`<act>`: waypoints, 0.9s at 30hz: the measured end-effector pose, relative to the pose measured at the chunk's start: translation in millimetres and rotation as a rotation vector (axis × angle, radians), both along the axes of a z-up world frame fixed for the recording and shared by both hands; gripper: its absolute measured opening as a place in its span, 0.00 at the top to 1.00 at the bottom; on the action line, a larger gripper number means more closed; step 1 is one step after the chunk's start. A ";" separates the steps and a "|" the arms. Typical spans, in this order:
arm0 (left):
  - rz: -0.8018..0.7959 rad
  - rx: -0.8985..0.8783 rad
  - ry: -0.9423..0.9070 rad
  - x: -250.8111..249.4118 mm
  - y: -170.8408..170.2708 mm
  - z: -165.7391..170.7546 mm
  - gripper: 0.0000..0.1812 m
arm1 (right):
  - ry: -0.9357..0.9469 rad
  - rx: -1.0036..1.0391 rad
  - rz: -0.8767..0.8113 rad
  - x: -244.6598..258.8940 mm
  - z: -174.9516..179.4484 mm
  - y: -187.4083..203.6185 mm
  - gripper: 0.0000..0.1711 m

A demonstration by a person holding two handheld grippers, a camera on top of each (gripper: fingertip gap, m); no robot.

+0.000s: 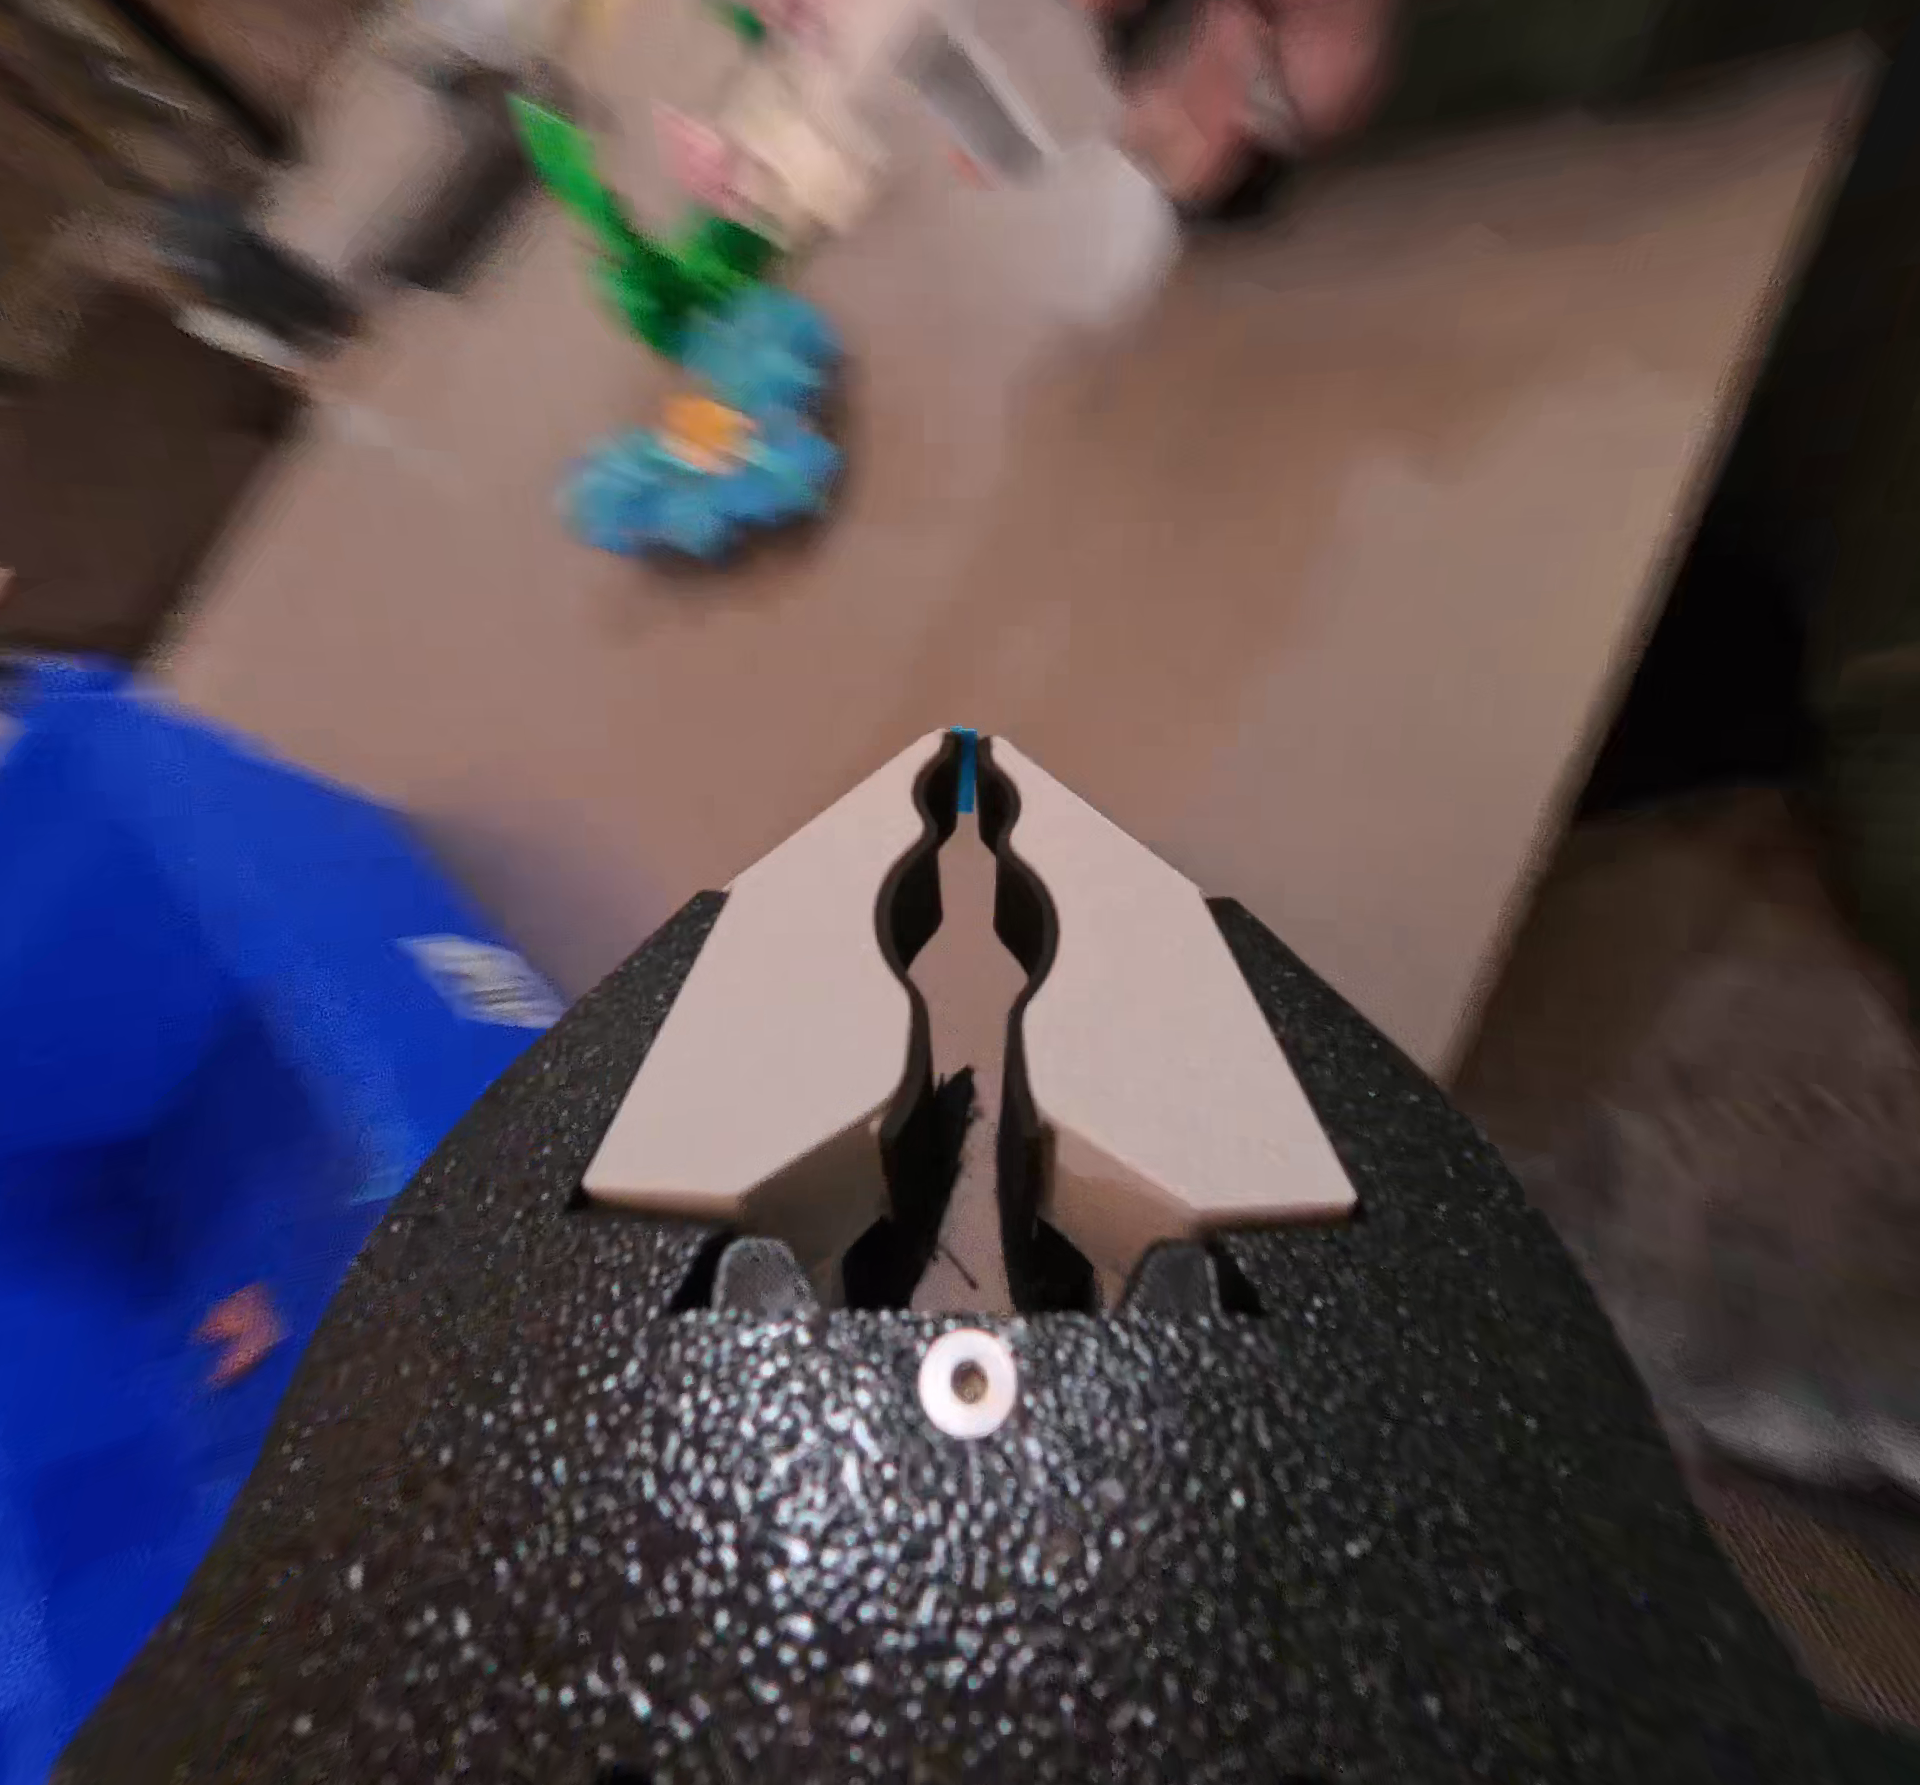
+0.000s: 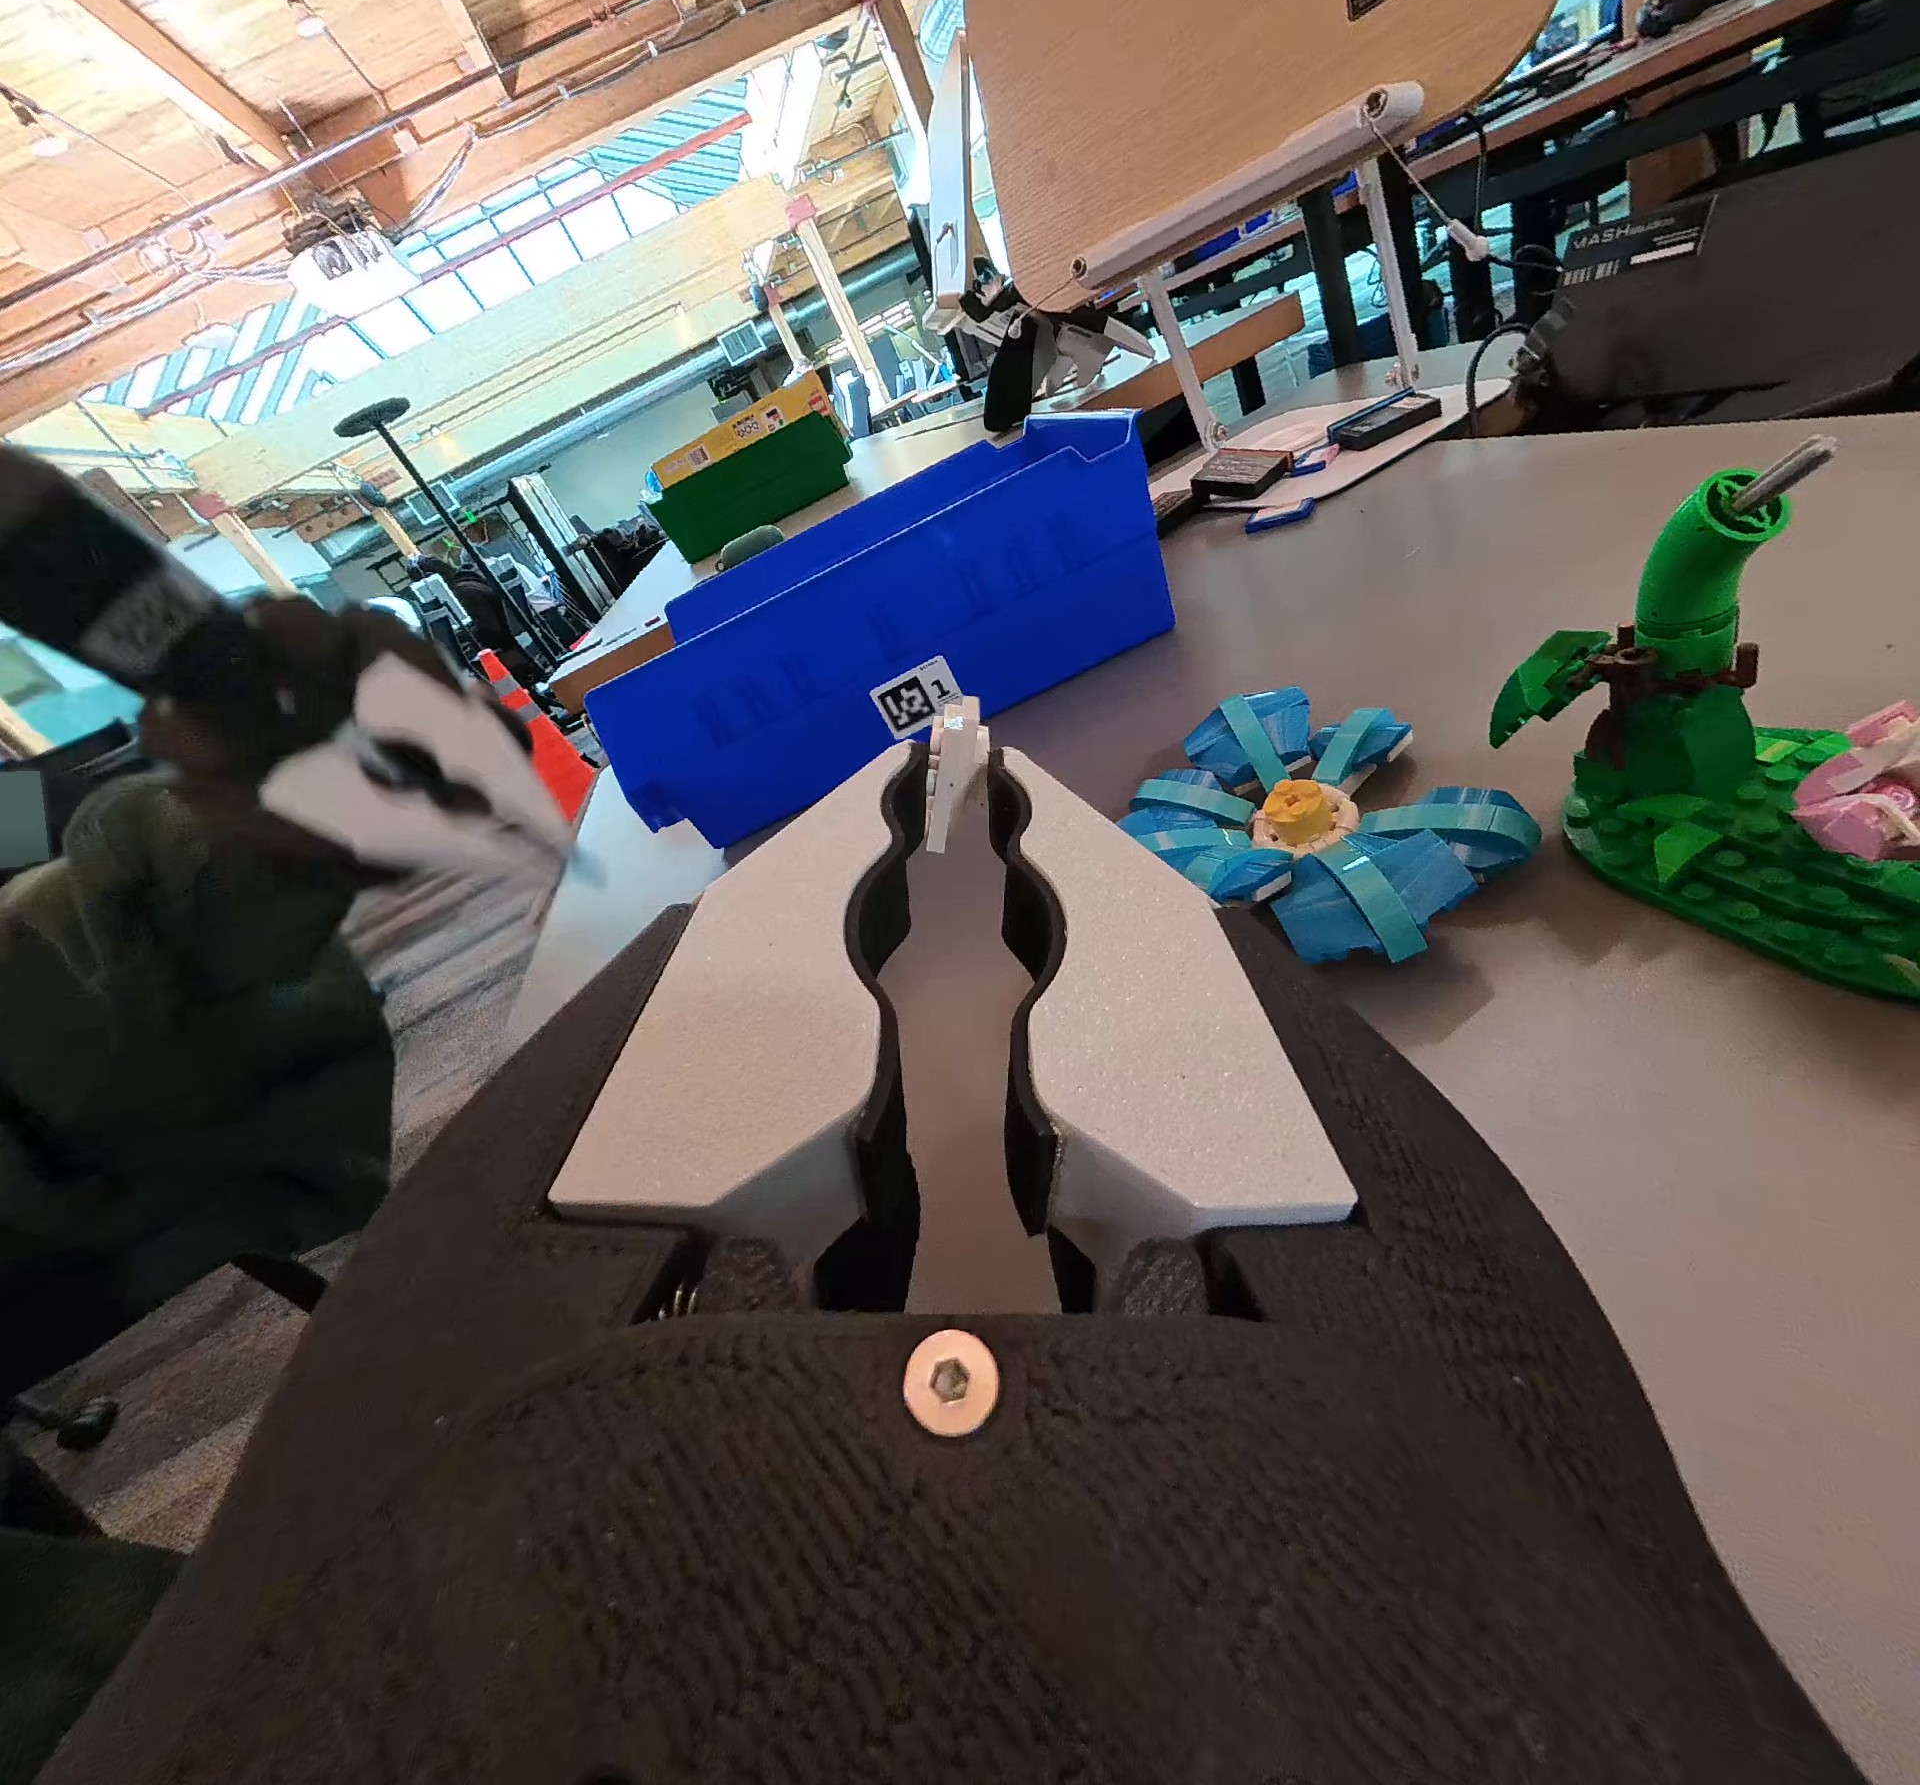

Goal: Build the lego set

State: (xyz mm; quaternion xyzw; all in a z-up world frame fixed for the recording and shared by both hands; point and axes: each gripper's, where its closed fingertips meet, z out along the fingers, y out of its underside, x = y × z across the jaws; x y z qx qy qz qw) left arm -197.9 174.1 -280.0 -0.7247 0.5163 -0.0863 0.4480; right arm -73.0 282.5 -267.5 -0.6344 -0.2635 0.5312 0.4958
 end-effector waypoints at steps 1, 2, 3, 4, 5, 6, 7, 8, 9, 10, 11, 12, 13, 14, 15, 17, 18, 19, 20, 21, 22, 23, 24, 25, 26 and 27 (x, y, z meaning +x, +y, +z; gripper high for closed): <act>0.100 0.119 -0.054 -16.6 19.3 33.2 1.00 | 0.002 0.003 0.006 -0.7 0.5 -1.0 0.95; 0.238 0.223 -0.078 -43.0 39.5 62.7 1.00 | 0.002 0.006 0.011 -1.4 0.8 -1.9 0.95; 0.371 0.279 -0.069 -72.1 55.9 82.4 1.00 | 0.002 0.010 0.017 -2.2 1.0 -2.9 0.95; 0.475 0.278 -0.037 -98.1 69.3 89.8 1.00 | 0.005 0.015 0.025 -3.0 1.7 -4.2 0.95; 0.560 0.221 0.008 -121.1 81.1 84.4 1.00 | 0.011 0.019 0.032 -3.5 2.6 -5.5 0.95; 0.642 0.133 0.050 -141.4 91.3 71.1 1.00 | 0.021 0.019 0.041 -3.8 3.6 -6.6 0.95; 0.693 0.038 0.070 -154.0 99.2 54.3 0.99 | 0.032 0.017 0.050 -3.8 4.7 -7.6 0.95; 0.728 -0.051 0.073 -160.5 104.8 37.5 0.90 | 0.044 0.014 0.059 -3.6 5.7 -8.2 0.95; 0.750 -0.130 0.072 -161.5 107.5 22.0 0.82 | 0.056 0.012 0.065 -3.1 6.9 -8.7 0.95; 0.767 -0.178 0.073 -159.5 109.1 11.4 0.74 | 0.068 0.012 0.072 -2.4 8.2 -9.4 0.95; 0.794 -0.151 0.089 -159.3 112.2 10.2 0.66 | 0.079 0.011 0.080 -1.9 9.6 -10.2 0.95; 0.811 -0.070 0.118 -159.1 115.3 16.8 0.59 | 0.088 0.011 0.086 -1.4 10.5 -10.8 0.95; 0.817 0.008 0.136 -154.5 115.5 27.3 0.51 | 0.100 0.014 0.095 -1.2 12.1 -12.1 0.95; 0.803 0.090 0.129 -143.3 114.1 42.2 0.51 | 0.116 0.020 0.112 -1.3 14.6 -14.6 0.95; 0.747 0.166 0.094 -122.5 110.5 58.7 0.46 | 0.133 0.034 0.132 -1.4 17.8 -17.9 0.95; 0.603 0.262 -0.020 -69.5 98.7 84.7 0.50 | 0.152 0.082 0.169 -2.3 23.5 -25.8 0.95; 0.475 0.232 -0.078 -34.0 87.8 86.0 0.51 | 0.159 0.125 0.199 -2.9 27.0 -32.9 0.95; 0.324 0.174 -0.141 3.9 73.4 83.2 0.52 | 0.167 0.186 0.236 -3.3 32.0 -42.3 0.95; 0.174 0.109 -0.186 37.8 56.2 77.7 0.55 | 0.172 0.261 0.269 -3.2 37.1 -53.0 0.95; 0.062 0.072 -0.193 61.8 42.0 70.5 0.59 | 0.165 0.344 0.301 -3.4 40.8 -64.2 0.95; -0.009 0.071 -0.163 76.6 33.6 61.5 0.62 | 0.148 0.422 0.333 -4.1 42.0 -75.5 0.95; -0.065 0.084 -0.116 86.5 27.9 51.3 0.65 | 0.121 0.477 0.357 -5.7 40.8 -83.6 0.95; -0.112 0.091 -0.084 94.8 23.3 41.7 0.67 | 0.103 0.510 0.379 -7.1 39.2 -89.9 0.95; -0.141 0.079 -0.071 101.4 20.0 33.2 0.71 | 0.102 0.521 0.402 -8.1 38.7 -94.7 0.95; -0.167 0.049 -0.072 107.1 16.4 26.2 0.75 | 0.112 0.519 0.425 -8.5 39.0 -98.3 0.94; -0.187 0.023 -0.091 112.0 13.6 22.3 0.79 | 0.117 0.514 0.445 -8.8 38.8 -100.9 0.95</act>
